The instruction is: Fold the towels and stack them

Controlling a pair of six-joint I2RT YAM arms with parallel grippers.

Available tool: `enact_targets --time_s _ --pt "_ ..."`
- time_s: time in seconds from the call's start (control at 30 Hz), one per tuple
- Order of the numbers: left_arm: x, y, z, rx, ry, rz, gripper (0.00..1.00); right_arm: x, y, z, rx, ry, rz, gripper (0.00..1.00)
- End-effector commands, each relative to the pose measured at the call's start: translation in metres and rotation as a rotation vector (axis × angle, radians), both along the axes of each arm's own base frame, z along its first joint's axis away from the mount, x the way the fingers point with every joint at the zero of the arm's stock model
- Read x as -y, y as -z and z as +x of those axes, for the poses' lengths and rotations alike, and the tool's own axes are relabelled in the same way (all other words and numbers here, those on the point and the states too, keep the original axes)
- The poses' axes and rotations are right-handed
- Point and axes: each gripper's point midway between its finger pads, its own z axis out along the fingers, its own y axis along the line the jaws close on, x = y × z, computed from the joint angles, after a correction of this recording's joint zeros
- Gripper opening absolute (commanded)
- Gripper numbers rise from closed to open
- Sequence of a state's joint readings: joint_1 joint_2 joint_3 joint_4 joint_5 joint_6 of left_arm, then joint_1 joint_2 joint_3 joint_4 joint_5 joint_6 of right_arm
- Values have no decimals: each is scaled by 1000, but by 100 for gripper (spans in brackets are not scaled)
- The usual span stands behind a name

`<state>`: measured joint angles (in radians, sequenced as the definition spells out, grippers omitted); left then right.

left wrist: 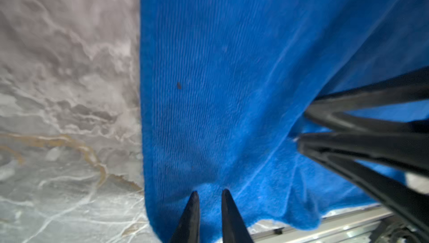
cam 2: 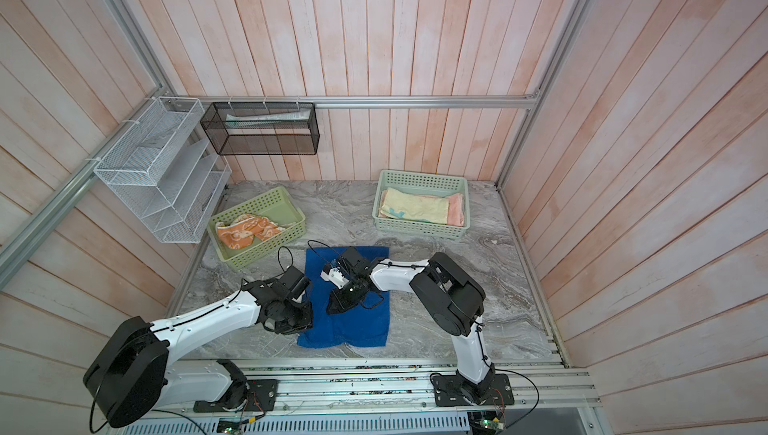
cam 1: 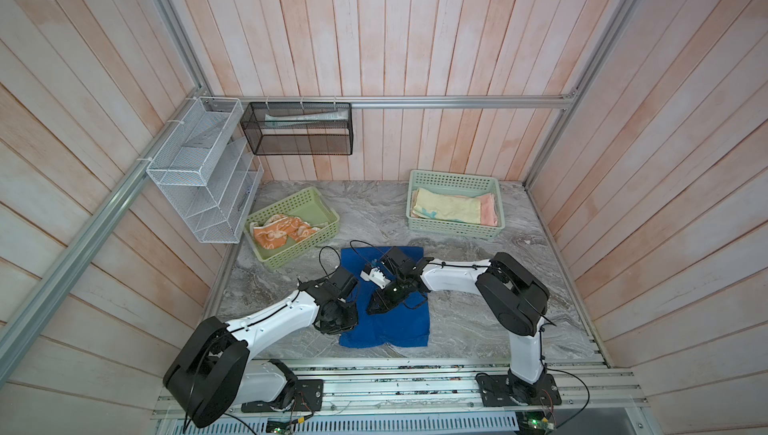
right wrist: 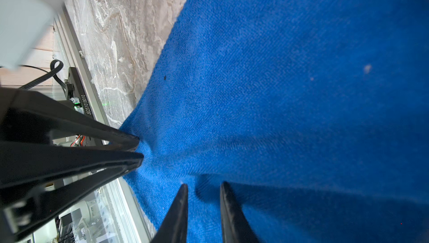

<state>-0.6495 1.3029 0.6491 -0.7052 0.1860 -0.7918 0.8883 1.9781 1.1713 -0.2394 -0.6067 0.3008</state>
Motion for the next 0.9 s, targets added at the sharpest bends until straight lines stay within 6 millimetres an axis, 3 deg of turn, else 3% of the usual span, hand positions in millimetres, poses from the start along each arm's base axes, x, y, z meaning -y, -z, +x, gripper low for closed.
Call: enact_targets --time_s 0.0,0.17,0.37,0.47,0.63,0.73,0.87 --pt "-18 3 -23 -40 25 50 20 34 11 -4 19 26 -161 31" --pt "-15 -11 -15 15 -28 22 26 41 -41 43 108 164 -78 36" --pt "-6 -27 11 41 -8 4 28 78 -64 106 132 341 -39 38" --pt "-8 -46 45 109 -23 -31 35 112 -55 141 165 483 -96 39" --pt "-33 -71 134 312 -79 -43 50 173 -39 189 216 713 -164 39" --pt "-45 -74 178 397 -102 4 54 185 -33 205 228 759 -170 40" --pt "-42 -65 216 445 -112 -57 54 179 -22 214 213 750 -178 40"
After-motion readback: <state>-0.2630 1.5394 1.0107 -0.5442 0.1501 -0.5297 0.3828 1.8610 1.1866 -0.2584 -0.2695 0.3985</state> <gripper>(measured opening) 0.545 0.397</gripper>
